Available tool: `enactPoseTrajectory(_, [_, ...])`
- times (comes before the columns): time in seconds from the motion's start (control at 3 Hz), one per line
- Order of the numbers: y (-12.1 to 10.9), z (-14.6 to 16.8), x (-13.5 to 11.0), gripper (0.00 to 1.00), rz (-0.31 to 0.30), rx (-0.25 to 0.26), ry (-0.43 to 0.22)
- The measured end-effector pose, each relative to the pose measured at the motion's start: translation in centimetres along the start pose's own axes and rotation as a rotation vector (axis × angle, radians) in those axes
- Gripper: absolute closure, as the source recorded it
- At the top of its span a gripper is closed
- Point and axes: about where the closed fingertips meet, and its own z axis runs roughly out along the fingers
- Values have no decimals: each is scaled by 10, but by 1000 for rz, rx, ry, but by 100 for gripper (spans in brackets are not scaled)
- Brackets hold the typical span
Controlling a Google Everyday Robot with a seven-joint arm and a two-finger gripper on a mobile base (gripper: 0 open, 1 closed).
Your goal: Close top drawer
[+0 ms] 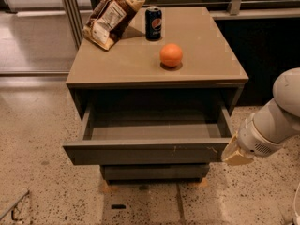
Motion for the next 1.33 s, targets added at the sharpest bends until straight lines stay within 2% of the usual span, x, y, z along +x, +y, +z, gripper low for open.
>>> enactPoseTrajectory(0.33, [-8,45,2,100,-58,-21,-75])
enactPoseTrajectory(0.67, [-26,120,-4,100,-112,-48,-204])
enactPoseTrajectory(1.33, [-27,122,-4,100,-126,-37,-209])
